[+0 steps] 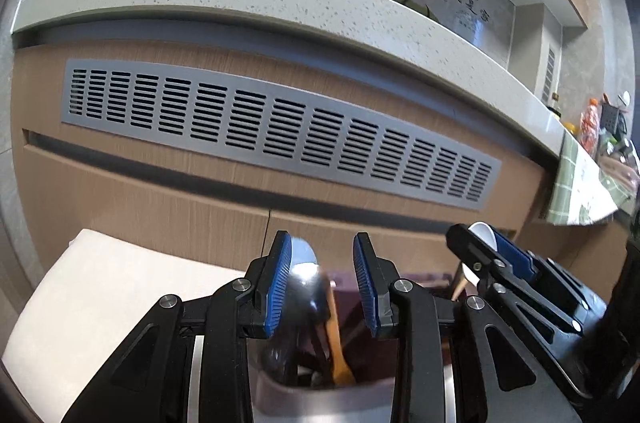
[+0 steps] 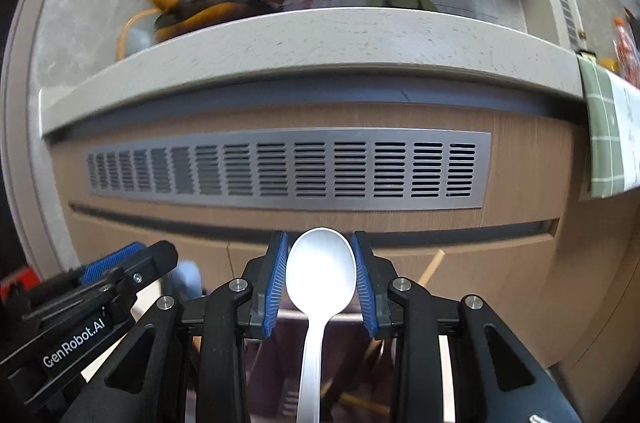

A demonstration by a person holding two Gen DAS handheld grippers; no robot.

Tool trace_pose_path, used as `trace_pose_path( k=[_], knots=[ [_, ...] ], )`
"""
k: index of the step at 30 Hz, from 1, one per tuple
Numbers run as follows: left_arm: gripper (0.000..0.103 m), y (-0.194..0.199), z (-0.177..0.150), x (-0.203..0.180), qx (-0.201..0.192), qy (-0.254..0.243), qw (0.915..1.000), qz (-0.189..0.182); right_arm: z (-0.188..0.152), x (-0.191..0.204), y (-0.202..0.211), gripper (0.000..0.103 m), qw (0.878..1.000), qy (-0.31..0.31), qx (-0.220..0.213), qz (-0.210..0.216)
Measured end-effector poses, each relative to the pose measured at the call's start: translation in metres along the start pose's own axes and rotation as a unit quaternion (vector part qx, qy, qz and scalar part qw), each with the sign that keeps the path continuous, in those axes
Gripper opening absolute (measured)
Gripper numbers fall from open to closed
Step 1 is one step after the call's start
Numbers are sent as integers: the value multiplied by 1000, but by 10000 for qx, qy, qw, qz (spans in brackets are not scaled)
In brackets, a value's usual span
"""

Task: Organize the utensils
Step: 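Open the left tool to drop the scoop into the caddy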

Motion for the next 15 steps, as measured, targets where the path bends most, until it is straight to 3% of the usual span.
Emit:
trace_pose_path(
  k=[5, 9, 15],
  knots=[
    [36, 14, 10, -1, 320, -57, 9994, -97, 0, -9, 3, 32, 9966, 0, 507, 647],
    [40, 54, 12, 0, 233, -173, 9995, 86, 8, -24, 32, 37, 9973, -60, 319, 661],
    [40, 125, -18, 0, 164, -566, 9974, 413, -8, -38, 110, 43, 9966, -82, 204, 794]
  ],
)
Point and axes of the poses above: each gripper's, at about its wrist camera, not at the fingertips, and y roughly against the way its jaws point, x to its left, z to its top, the point moved 3 cm from there along -y, roughly the way its jaws point, and after that the axes turned 14 degrees about y, right-handed, at the moved point
